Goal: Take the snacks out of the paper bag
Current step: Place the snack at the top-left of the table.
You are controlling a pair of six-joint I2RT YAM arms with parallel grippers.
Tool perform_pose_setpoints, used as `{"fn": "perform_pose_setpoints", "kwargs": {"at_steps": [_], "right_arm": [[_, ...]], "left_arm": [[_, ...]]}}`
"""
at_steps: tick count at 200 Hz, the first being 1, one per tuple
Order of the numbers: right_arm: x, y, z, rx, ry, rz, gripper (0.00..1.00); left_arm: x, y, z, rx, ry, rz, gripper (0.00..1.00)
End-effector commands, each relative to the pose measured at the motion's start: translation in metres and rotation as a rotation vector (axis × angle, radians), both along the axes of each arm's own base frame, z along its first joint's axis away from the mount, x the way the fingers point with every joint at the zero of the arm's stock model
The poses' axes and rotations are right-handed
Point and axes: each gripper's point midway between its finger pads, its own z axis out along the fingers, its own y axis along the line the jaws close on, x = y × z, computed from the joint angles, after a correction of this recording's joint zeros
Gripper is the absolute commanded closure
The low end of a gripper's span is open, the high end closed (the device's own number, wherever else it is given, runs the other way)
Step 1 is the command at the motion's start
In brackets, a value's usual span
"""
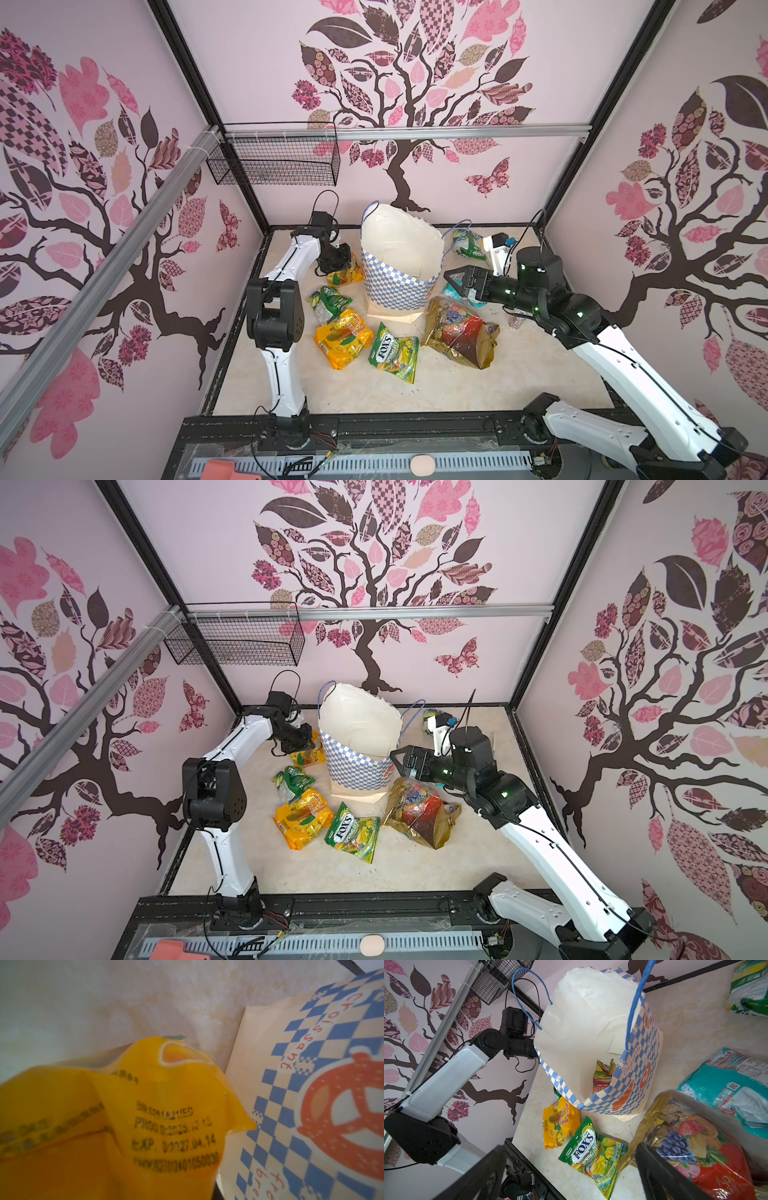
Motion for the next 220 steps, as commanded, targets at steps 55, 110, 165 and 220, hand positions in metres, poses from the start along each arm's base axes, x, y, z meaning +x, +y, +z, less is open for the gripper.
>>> {"fn": "perform_pose_setpoints", "kwargs": {"at_steps": [55,110,165,220], "right_arm": [[-0.004,-0.006,0.016,0.001,-0.039,-0.015,0.0],[-0.006,-0.01,0.016,-0.001,-0.042,-0.028,0.0],[-0.004,-0.003,0.012,0.016,-0.024,-0.008,0.0],[-0.005,-0.003,0.012,0.025,-0.022,-0.008,0.0]], "left_arm": [[0.056,0.019,-0.008,0.147,-0.125,-0.005,0.9],[0.064,0.013,0.004,0.135,-0.145,-0.031,0.75],[0.02,-0.009,0.026,0.097,-0.179,-0.044,0.66],[-0.004,0.002,0.076,0.159,-0.29,-0.023,0.61]]}}
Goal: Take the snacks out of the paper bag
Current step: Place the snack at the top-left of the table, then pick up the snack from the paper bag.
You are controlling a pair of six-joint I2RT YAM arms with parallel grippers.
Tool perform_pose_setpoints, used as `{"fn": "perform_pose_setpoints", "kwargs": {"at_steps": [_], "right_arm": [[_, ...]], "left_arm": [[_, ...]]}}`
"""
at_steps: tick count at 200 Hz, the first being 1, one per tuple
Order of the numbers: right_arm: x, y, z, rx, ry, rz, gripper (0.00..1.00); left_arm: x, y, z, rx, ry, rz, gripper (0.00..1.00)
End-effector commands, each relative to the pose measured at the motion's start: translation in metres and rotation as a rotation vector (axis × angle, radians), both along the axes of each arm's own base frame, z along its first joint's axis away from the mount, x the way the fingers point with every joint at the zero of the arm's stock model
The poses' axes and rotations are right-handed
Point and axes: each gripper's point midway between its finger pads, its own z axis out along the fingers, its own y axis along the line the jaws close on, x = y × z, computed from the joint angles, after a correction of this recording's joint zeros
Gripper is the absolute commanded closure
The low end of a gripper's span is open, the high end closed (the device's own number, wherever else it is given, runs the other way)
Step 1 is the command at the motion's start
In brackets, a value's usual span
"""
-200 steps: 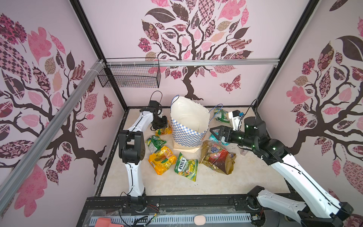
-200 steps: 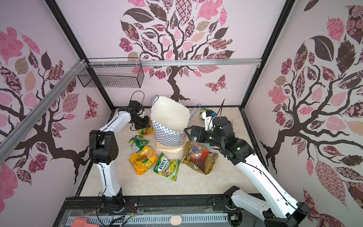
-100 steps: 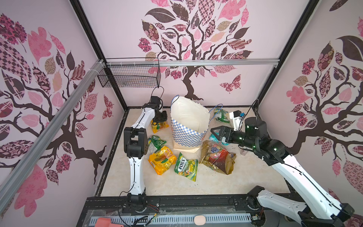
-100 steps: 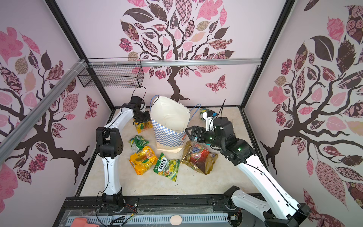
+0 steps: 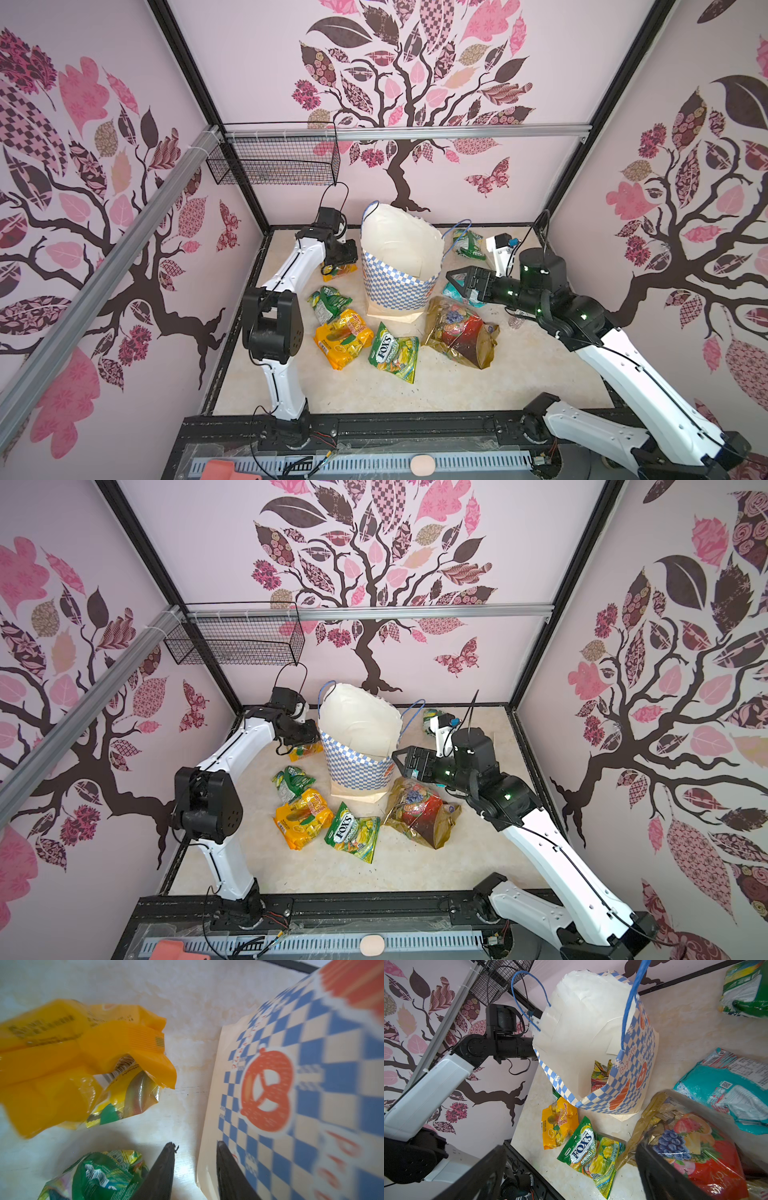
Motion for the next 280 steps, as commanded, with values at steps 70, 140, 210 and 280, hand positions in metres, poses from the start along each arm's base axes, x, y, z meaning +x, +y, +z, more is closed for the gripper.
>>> {"fn": "perform_pose_setpoints", "kwargs": {"at_steps": [70,140,210,280], "right_arm": [[0.0,0.003,0.01,0.027,-0.018,0.008,0.0],[0.003,0.008,0.007,0.03,-0.009,0.022,0.0],[0.002,0.009,0.006,0.03,-0.005,0.029,0.0],[0.001,0.009,0.002,0.026,0.005,0.036,0.0]], "left_arm": [[-0.038,0.004,0.154,0.002,-0.365,0.008,0.45],[-0.089,-0.049,0.274,0.012,-0.65,-0.102,0.18],[-0.102,-0.122,0.278,0.079,-0.655,-0.282,0.12],[-0.08,-0.154,0.207,0.201,-0.484,-0.364,0.12]]}}
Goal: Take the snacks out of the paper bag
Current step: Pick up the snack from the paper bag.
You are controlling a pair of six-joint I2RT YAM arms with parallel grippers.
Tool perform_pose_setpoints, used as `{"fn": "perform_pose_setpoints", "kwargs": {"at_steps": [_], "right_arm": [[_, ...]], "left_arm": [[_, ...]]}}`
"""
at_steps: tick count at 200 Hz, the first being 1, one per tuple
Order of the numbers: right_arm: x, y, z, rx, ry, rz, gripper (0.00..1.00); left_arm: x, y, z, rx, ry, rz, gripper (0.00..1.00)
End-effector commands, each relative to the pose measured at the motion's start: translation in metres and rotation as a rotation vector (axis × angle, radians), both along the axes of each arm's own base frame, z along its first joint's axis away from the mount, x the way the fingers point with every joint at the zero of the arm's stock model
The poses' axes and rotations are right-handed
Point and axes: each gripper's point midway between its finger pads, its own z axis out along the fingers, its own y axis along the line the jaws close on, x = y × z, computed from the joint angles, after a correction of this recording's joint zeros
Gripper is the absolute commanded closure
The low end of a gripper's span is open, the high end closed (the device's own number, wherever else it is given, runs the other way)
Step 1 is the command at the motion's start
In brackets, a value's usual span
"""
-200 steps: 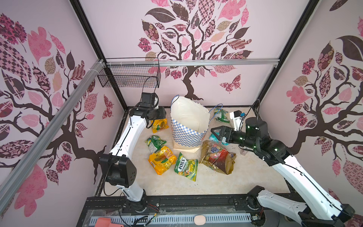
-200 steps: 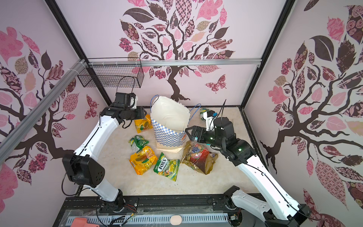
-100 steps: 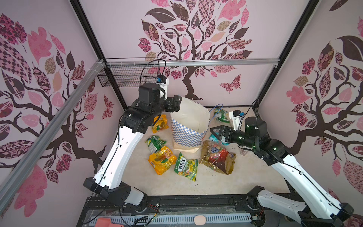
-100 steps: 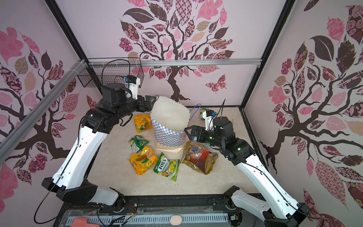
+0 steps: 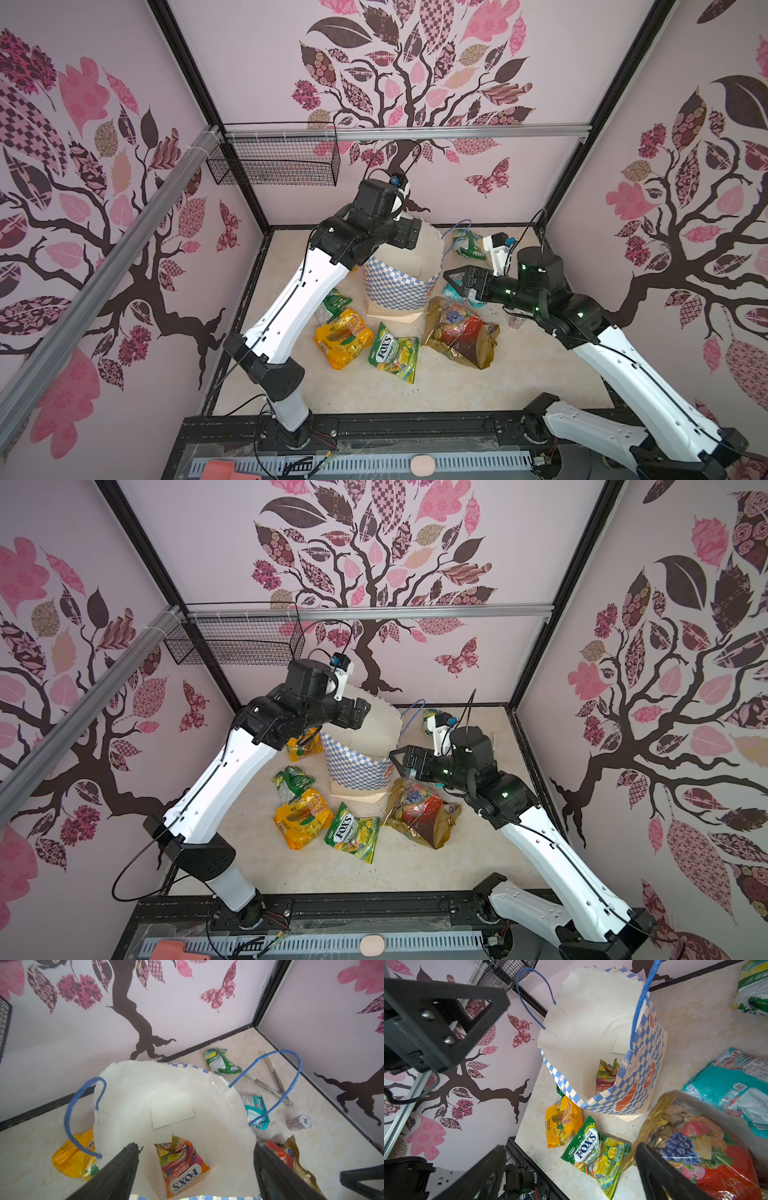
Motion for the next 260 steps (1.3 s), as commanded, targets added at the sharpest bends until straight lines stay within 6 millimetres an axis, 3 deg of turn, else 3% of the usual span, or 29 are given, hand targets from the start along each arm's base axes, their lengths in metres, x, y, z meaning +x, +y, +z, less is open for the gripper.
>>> {"fn": "perform_pose_setpoints", "kwargs": {"at_steps": [1,65,141,197,260], "right_arm": [[-0.001,0.003,0.001,0.01,0.004,0.009,0.0],[-0.002,0.003,0.001,0.011,0.004,0.012,0.0],[-0.003,0.001,0.002,0.011,-0.002,0.006,0.0],[-0.004,-0.001,0.004,0.012,-0.005,0.001,0.0],[-0.004,0.0,0.003,0.011,-0.002,0.005,0.0]], "left_arm": [[0.005,0.002,-0.013,0.067,0.028,0.008,0.12],[0.025,-0.015,-0.089,0.203,0.208,-0.018,0.11],[0.054,0.004,-0.166,0.306,0.421,0.02,0.14],[0.073,0.008,-0.205,0.32,0.479,0.023,0.15],[0.074,0.002,-0.268,0.352,0.611,-0.012,0.15]]}}
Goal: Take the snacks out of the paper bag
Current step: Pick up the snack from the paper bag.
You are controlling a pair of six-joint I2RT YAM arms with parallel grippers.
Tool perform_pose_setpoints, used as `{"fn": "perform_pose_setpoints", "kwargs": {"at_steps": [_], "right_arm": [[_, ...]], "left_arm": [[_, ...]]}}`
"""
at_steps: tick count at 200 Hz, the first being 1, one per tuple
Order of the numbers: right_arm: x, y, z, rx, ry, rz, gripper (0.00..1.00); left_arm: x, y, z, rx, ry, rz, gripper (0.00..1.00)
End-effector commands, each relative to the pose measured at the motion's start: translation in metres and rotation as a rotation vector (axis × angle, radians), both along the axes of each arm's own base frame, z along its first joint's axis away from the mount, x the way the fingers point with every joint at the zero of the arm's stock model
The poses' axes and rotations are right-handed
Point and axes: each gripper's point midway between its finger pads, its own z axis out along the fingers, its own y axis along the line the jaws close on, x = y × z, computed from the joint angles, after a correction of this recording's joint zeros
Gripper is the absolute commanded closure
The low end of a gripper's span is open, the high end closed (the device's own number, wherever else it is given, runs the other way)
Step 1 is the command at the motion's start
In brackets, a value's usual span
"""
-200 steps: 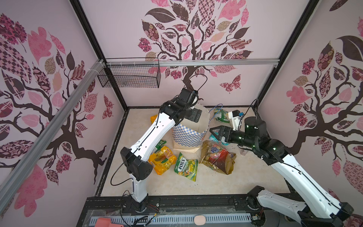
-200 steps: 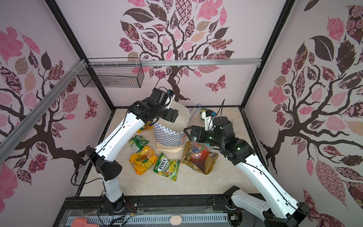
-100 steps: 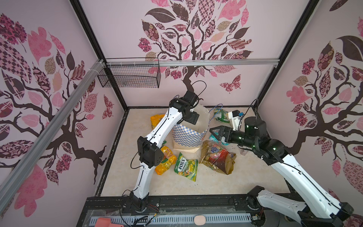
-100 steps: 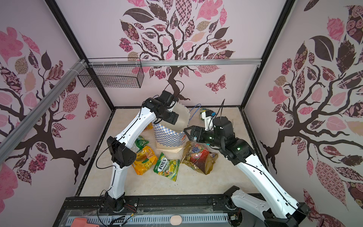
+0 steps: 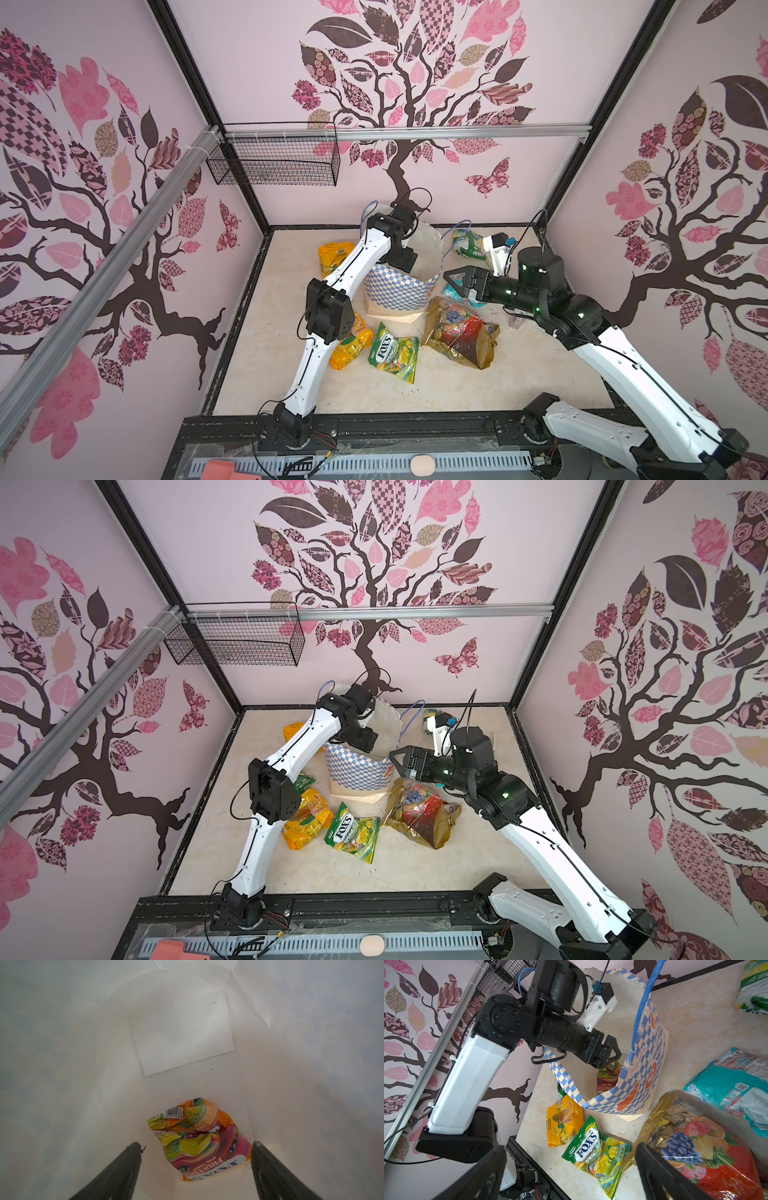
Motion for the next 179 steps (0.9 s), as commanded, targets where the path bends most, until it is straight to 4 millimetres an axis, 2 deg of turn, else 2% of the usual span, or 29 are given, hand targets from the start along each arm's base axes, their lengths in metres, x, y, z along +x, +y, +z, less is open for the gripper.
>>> {"fn": "perform_pose_setpoints", "kwargs": {"at_steps": [1,42,73,105,142,162,179], "right_arm": [[-0.003,-0.001,0.002,0.008,-0.001,-0.001,0.0],[-0.002,-0.001,0.002,0.004,-0.002,-0.002,0.0],[-0.002,-0.001,0.001,0.005,0.0,-0.003,0.0],[-0.001,0.0,0.001,0.007,0.002,0.0,0.0],[-0.002,0.0,-0.002,0.005,0.008,-0.003,0.0],[-0.002,-0.001,-0.002,0.002,0.006,-0.003,0.0],[-0.002,-0.001,-0.002,0.004,0.005,-0.003,0.0]], "left_arm": [[0.002,-0.005,-0.019,-0.011,0.046,-0.018,0.15],[-0.004,-0.004,-0.06,0.02,0.124,-0.021,0.14],[-0.012,-0.006,-0.078,0.007,0.175,-0.022,0.14],[-0.023,-0.001,-0.106,0.038,0.249,0.012,0.18],[-0.032,0.002,-0.133,0.053,0.306,0.028,0.3],[-0.035,0.004,-0.138,0.063,0.316,0.031,0.41],[-0.035,0.006,-0.135,0.069,0.31,0.036,0.55]]}}
